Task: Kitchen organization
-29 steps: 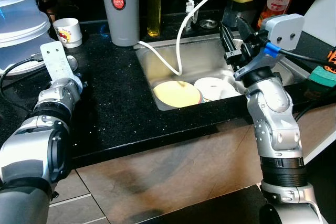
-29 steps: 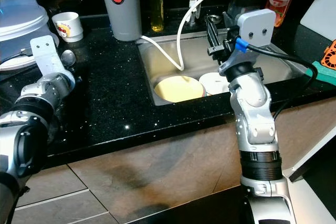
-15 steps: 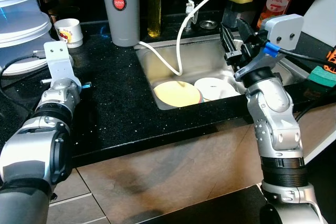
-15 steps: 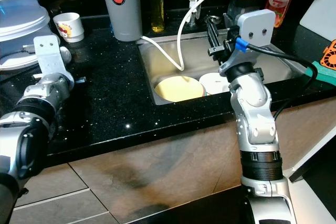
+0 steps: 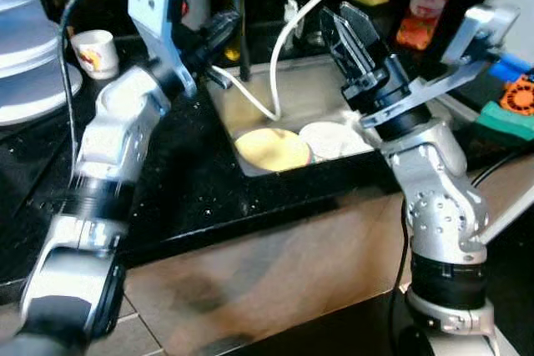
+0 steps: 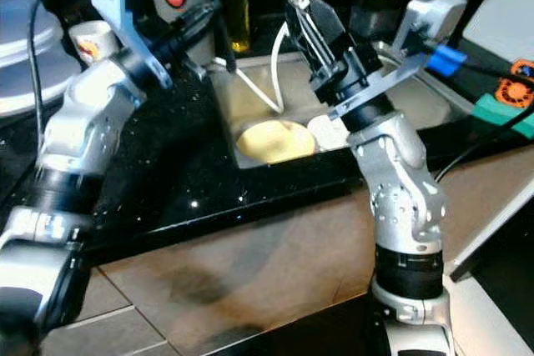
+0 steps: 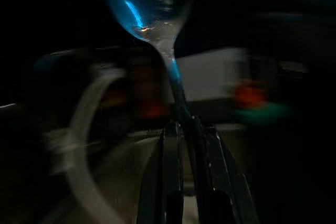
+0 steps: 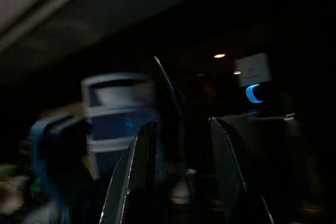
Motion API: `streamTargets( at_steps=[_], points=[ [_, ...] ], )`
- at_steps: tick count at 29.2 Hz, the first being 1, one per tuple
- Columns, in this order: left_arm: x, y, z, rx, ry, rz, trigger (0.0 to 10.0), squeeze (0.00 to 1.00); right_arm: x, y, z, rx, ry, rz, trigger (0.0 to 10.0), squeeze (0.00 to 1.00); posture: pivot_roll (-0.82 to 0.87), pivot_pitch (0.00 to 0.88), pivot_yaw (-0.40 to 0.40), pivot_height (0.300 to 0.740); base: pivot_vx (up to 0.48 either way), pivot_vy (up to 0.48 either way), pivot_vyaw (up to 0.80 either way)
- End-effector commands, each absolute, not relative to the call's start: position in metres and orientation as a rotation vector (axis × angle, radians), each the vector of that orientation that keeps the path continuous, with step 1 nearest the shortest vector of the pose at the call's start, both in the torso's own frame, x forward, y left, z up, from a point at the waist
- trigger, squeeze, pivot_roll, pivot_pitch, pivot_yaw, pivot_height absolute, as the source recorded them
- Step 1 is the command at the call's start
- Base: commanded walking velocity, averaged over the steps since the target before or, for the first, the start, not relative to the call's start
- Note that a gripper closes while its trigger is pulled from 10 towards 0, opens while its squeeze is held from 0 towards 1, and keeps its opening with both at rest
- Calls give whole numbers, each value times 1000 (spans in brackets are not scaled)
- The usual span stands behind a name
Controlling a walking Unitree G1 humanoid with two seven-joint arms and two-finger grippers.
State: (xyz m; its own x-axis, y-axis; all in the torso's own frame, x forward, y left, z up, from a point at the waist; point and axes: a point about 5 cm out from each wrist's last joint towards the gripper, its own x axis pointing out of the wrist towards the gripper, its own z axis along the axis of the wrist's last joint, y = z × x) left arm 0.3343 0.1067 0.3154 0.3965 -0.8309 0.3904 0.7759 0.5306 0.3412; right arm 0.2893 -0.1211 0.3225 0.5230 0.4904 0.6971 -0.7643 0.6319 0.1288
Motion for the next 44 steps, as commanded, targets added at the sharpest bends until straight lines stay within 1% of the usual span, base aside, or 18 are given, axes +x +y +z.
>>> streamTargets(
  at_steps=[1,7,13,14,15,16,26,27,28,29,30,31,33,36,41,42,43,44],
  points=[
    [319,96,319,153,-593,-1144,10000,0,286,-113,321,499,-646,845,10000,0,-41,0,-3,740,0,0,0],
    [304,82,315,142,-590,-1279,10000,0,287,-114,319,628,-596,892,10000,0,-46,0,-8,740,0,0,0],
    [297,77,315,131,-589,-1309,10000,0,289,-111,314,641,-545,901,10000,0,-45,0,-12,740,0,0,0],
    [296,76,315,131,-587,-1314,10000,0,292,-111,312,640,-523,880,4784,0,-45,0,-12,740,0,0,0],
    [296,76,315,131,-587,-1314,10000,0,292,-111,312,640,-523,880,4784,0,-45,0,-12,740,0,0,0],
    [296,76,315,136,-583,-1313,10000,0,295,-112,310,645,-510,857,0,0,-45,0,-12,740,0,0,0],
    [304,76,311,159,-549,-1192,10000,0,304,-124,310,672,-504,747,0,0,-44,0,-17,740,0,0,0],
    [307,78,310,148,-534,-1162,10000,1000,306,-126,309,669,-500,732,0,0,-44,0,-17,740,0,0,0],
    [313,80,310,145,-523,-1111,10000,1000,310,-128,308,660,-486,691,0,0,-42,0,-15,740,0,0,0],
    [319,86,313,129,-523,-1039,10000,1000,317,-133,305,634,-479,626,2196,0,-42,0,-15,740,0,0,0],
    [319,86,313,129,-523,-1039,10000,1000,317,-133,305,634,-479,626,2196,0,-42,0,-15,740,0,0,0],
    [324,94,317,102,-529,-963,10000,0,326,-140,303,594,-471,530,10000,0,-42,0,-15,740,0,0,0],
    [335,115,325,53,-543,-819,10000,0,341,-156,298,506,-466,359,10000,0,-37,0,-13,740,0,0,0],
    [342,139,331,1,-554,-716,10000,0,359,-170,290,434,-424,205,10000,0,-33,0,-15,740,0,0,0],
    [349,162,335,-36,-555,-616,10000,0,383,-174,276,415,-352,119,10000,0,-8,0,-26,740,0,0,0],
    [352,169,335,-34,-546,-571,10000,0,394,-171,269,424,-323,89,10000,624,0,0,-28,740,0,0,0],
    [354,173,334,-31,-536,-538,10000,0,401,-168,265,446,-306,75,10000,1000,7,0,-30,740,0,0,0],
    [361,180,330,-15,-493,-442,10000,0,409,-158,253,466,-257,80,10000,1000,34,0,-35,740,0,0,0]
  ],
)
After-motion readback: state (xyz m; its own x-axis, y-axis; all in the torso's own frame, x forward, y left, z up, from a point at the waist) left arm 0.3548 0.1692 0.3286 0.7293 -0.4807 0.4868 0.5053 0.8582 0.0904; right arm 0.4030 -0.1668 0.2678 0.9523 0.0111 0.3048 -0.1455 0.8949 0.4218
